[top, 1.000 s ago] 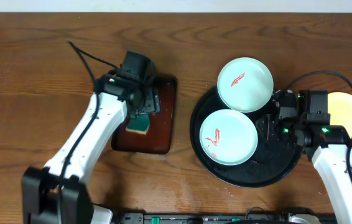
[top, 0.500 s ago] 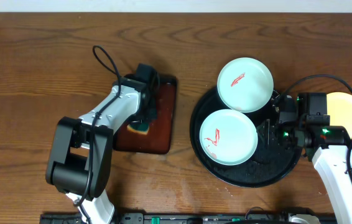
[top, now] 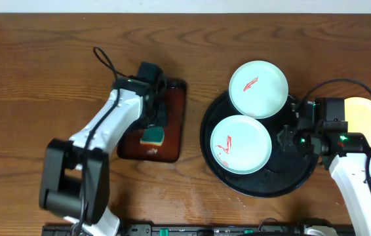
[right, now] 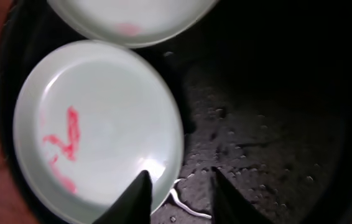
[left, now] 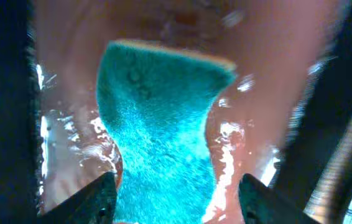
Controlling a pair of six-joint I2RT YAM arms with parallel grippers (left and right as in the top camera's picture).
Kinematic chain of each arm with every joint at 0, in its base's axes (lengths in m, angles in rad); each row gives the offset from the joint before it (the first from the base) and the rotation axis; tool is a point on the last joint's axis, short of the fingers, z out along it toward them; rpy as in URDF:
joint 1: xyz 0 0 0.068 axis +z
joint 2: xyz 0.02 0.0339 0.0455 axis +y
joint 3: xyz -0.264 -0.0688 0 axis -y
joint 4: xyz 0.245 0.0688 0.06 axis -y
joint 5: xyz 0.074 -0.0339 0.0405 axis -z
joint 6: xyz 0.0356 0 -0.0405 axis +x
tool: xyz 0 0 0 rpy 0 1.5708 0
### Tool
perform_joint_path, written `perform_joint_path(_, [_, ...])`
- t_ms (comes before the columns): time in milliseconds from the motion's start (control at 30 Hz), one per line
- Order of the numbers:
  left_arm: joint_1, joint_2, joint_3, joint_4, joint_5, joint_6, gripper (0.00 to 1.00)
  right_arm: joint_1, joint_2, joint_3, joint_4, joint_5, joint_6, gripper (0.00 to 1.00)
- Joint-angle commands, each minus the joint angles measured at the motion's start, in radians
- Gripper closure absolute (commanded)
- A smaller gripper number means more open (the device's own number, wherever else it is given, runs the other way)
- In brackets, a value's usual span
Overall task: Clean dirty plates on tray and stack at the side
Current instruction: 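Grasp the teal sponge with the left gripper and lift it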
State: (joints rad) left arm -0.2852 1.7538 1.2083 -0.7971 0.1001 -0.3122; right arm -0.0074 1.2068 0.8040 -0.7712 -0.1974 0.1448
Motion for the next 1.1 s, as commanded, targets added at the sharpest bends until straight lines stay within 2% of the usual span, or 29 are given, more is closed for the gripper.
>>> perform_joint_path(0, [-0.001, -0.009, 0.013, 0.007, 0.006, 0.016, 0.35, -0.041, -0.002, 0.011, 0.021, 0.072, 0.042, 0.67])
perform_joint_path(133, [-0.001, 0.019, -0.042, 0.077, -0.023, 0.016, 0.35, -0.08, 0.0, 0.011, 0.017, 0.043, 0.04, 0.65])
perform_joint_path(200, [-0.001, 0.048, -0.068, 0.108, -0.026, 0.015, 0.46, -0.091, 0.005, 0.009, 0.007, 0.035, 0.022, 0.6])
perform_joint_path(333, [-0.001, 0.111, -0.094, 0.135, -0.025, 0.001, 0.57, -0.103, 0.026, -0.005, 0.003, 0.034, 0.022, 0.58])
perform_joint_path(367, [-0.001, 0.124, -0.094, 0.136, -0.025, 0.001, 0.62, -0.103, 0.033, -0.008, 0.004, 0.03, 0.022, 0.58])
perform_joint_path(467, [-0.001, 0.137, -0.094, 0.131, -0.025, 0.002, 0.92, -0.103, 0.06, -0.014, 0.003, 0.027, 0.017, 0.58])
perform_joint_path(700, [-0.001, 0.081, 0.008, 0.018, -0.026, 0.005, 0.92, -0.103, 0.114, -0.014, 0.023, -0.089, -0.099, 0.61])
perform_joint_path(900, [-0.005, 0.021, 0.183, -0.151, -0.02, 0.017, 0.93, -0.102, 0.187, -0.014, 0.047, -0.109, -0.11, 0.66])
perform_joint_path(1067, [-0.044, -0.03, 0.247, -0.166, 0.097, 0.016, 0.92, -0.083, 0.27, -0.014, 0.079, -0.278, -0.214, 0.66])
